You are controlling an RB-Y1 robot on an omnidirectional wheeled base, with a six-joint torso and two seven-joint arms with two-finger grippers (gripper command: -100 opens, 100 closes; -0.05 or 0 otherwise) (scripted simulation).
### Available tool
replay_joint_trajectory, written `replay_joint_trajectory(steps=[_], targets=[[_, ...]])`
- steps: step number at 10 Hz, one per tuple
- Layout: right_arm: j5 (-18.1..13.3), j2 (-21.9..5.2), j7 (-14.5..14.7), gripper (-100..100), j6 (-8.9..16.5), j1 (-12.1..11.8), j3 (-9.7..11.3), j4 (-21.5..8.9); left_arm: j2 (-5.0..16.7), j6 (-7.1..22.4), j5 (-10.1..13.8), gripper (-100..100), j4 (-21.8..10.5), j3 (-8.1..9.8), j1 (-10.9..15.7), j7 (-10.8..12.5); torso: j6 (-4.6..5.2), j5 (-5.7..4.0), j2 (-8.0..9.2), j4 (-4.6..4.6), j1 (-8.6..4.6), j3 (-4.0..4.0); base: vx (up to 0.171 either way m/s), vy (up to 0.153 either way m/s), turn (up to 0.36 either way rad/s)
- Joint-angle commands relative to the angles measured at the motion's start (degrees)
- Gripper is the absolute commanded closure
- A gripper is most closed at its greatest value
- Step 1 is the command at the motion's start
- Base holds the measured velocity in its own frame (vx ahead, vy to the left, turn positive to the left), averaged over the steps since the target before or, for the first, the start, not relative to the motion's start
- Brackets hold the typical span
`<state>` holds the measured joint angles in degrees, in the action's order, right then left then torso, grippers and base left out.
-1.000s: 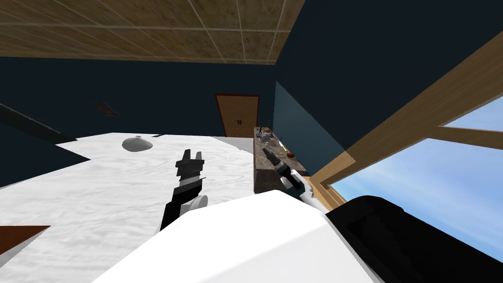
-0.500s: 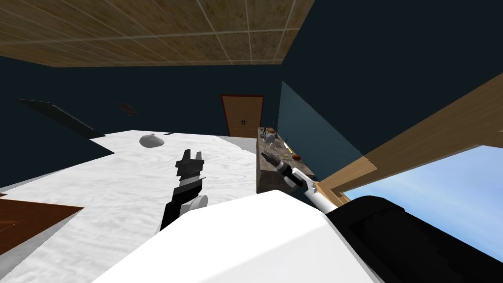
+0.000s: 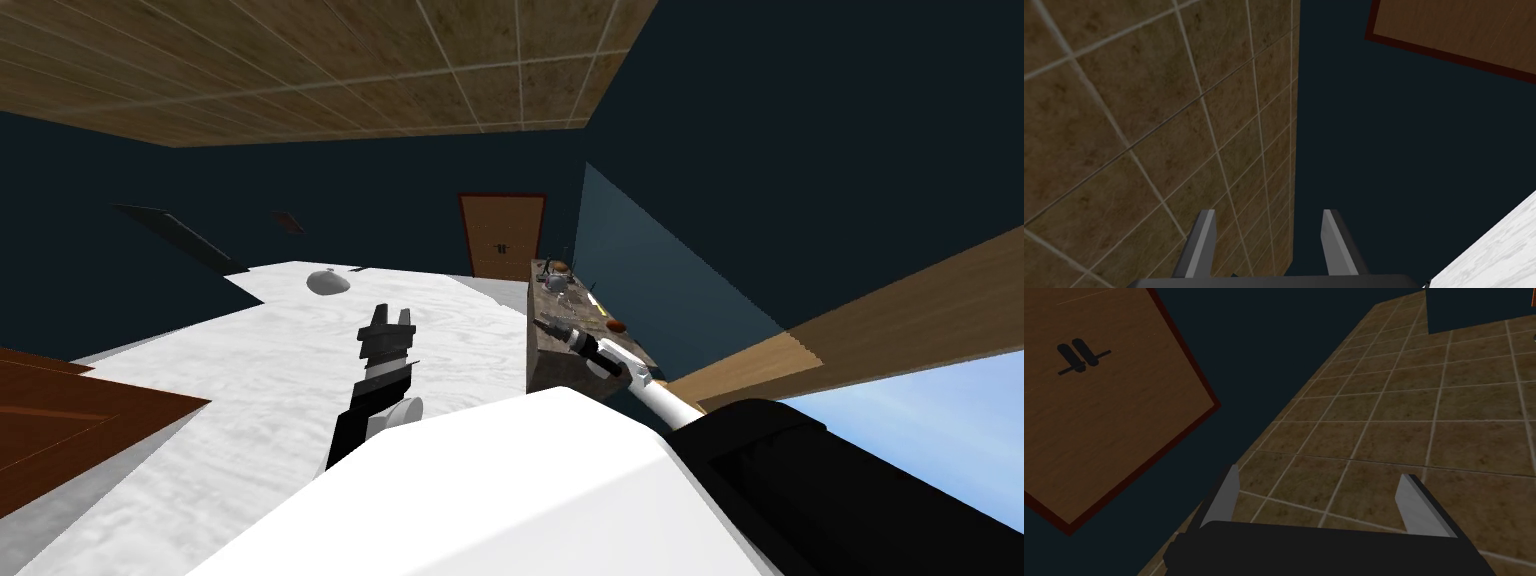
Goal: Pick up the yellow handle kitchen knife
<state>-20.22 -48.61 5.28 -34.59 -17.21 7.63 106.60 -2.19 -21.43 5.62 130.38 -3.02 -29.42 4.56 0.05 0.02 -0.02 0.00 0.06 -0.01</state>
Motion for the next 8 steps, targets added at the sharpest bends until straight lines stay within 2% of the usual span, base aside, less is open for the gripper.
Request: replay_joint_trajectory(steps=[1,2,5,7,8], targets=[[-1.64,-2.86,0.6,-100,-0.43,0.93,1.11,-2.86,0.0,0.0,0.0,0,0.0,0.0,0.0,0.0,0.0,0.0,0.0,0.0,0.0,0.0,0.019,0.035,0.178],[-1.64,-4.49,0.6,-100,-0.43,0.93,1.11,-3.07,0.0,0.0,0.0,0,0.0,-0.01,0.01,0.0,-0.05,0.0,-0.03,-0.01,0.04,-0.01,0.029,0.032,0.08],[-4.9,-9.69,2.03,-100,-1.42,2.05,3.35,-7.67,0.0,0.0,0.0,0,0.0,0.0,0.0,0.0,-0.01,0.01,-0.1,-0.02,0.05,-0.06,0.045,0.042,0.131],[-4.9,-11.89,2.03,-100,-1.42,2.05,3.35,-8.6,0.0,0.0,0.0,0,0.0,0.0,0.0,0.0,-0.01,0.01,-0.1,-0.02,0.05,-0.06,0.026,0.02,0.042],[-6.54,-14.04,2.75,-100,-1.96,2.54,4.55,-11.37,0.0,0.0,0.0,0,0.0,0.0,0.0,0.0,0.02,0.0,-0.01,0.0,-0.02,-0.01,0.025,0.024,0.142]])
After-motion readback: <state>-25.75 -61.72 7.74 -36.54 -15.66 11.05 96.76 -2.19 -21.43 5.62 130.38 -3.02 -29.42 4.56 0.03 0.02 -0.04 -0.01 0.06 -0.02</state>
